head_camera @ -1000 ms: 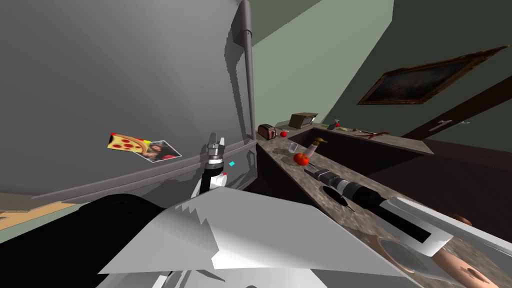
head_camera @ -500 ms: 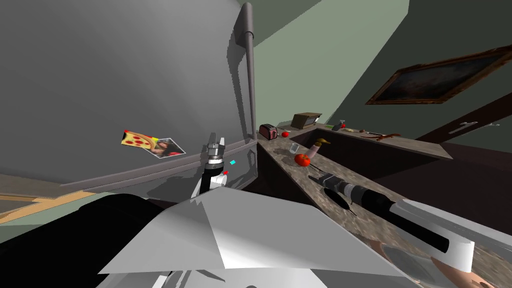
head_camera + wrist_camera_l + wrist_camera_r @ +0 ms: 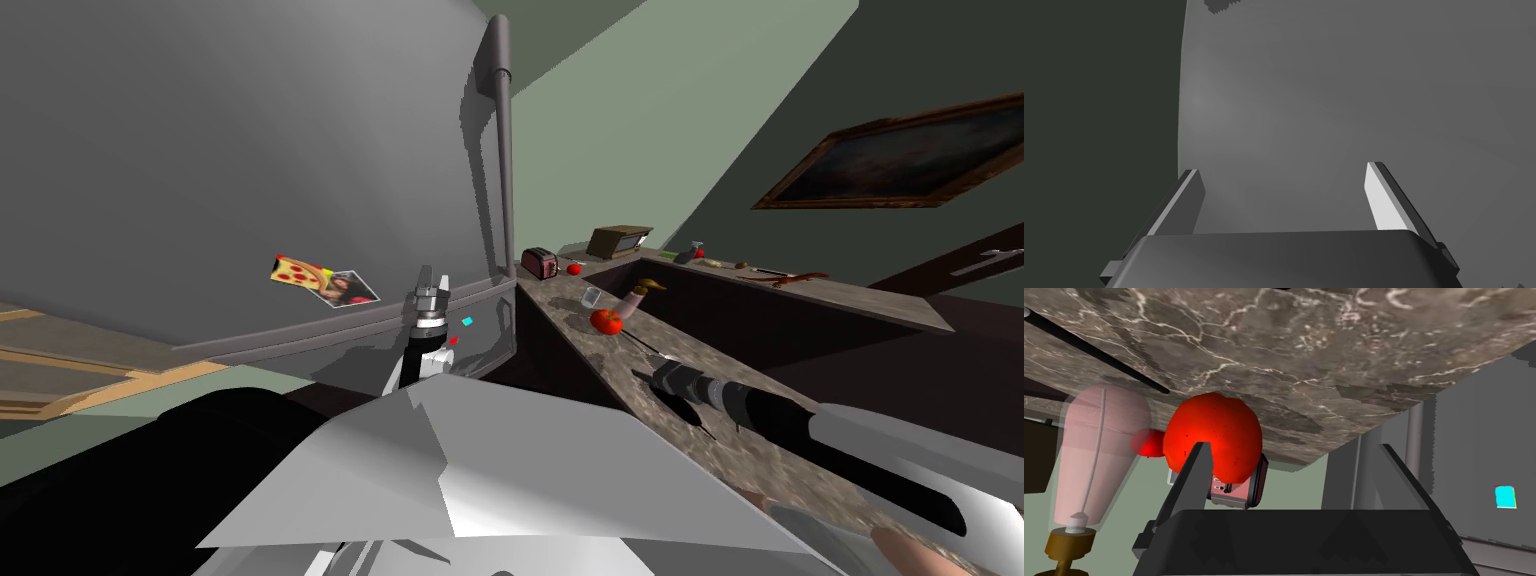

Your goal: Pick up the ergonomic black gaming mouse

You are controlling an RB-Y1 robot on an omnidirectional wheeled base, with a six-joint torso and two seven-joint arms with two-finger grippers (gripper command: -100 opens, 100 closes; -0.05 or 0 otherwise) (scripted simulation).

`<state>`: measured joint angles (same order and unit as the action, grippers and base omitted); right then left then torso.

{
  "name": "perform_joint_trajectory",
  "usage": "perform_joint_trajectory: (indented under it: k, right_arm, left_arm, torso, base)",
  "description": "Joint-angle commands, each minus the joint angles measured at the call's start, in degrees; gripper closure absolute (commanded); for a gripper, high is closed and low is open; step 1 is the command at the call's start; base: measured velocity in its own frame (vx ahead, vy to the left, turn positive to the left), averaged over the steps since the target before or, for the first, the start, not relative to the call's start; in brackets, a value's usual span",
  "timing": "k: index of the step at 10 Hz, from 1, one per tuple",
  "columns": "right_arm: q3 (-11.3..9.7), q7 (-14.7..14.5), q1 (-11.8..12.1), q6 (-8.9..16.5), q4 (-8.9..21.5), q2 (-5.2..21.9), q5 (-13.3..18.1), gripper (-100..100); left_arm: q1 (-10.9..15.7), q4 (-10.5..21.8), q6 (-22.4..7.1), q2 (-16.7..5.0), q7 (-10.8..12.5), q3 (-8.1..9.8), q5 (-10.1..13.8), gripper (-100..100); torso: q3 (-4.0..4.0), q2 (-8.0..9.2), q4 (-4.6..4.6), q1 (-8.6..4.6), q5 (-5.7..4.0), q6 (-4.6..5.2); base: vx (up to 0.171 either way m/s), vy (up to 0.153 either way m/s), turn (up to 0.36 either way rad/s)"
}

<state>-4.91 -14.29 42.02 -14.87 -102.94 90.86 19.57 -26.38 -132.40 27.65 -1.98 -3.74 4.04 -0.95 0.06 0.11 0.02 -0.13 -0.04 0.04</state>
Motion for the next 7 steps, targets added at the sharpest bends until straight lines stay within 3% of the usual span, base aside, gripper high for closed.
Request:
perform_joint_trajectory:
  k: [1,4,6,7]
  right_arm:
    - [-0.89,0.2,2.33,-0.35,1.27,2.86,1.46,-100]
    - [-3.2,0.87,4.79,-0.93,3.26,7.4,3.28,-100]
    - [-4.52,1.09,6.11,-1.15,3.95,8.79,3.97,-100]
    - [-3.95,0.97,5.98,-0.62,3.32,8.38,3.74,-100]
  left_arm:
    - [0.0,0.0,0.0,0.0,0.0,0.0,0.0,0]
    - [0.0,0.0,0.0,0.0,0.0,0.0,0.0,0]
    - [0.0,0.0,0.0,0.0,0.0,0.0,0.0,0]
    - [0.0,0.0,0.0,0.0,0.0,0.0,0.0,0]
  torso:
    - [0.0,0.0,0.0,0.0,0.0,0.0]
    - [0.02,0.04,0.01,-0.04,-0.02,0.02]
    - [0.01,0.01,0.01,-0.04,-0.02,0.03]
    - [0.01,0.01,0.01,0.02,-0.02,0.02]
  base:
    - [-0.023,-0.05,0.109]
    - [-0.027,-0.052,0.076]
    - [-0.021,-0.043,0.043]
    - [-0.008,-0.006,0.02]
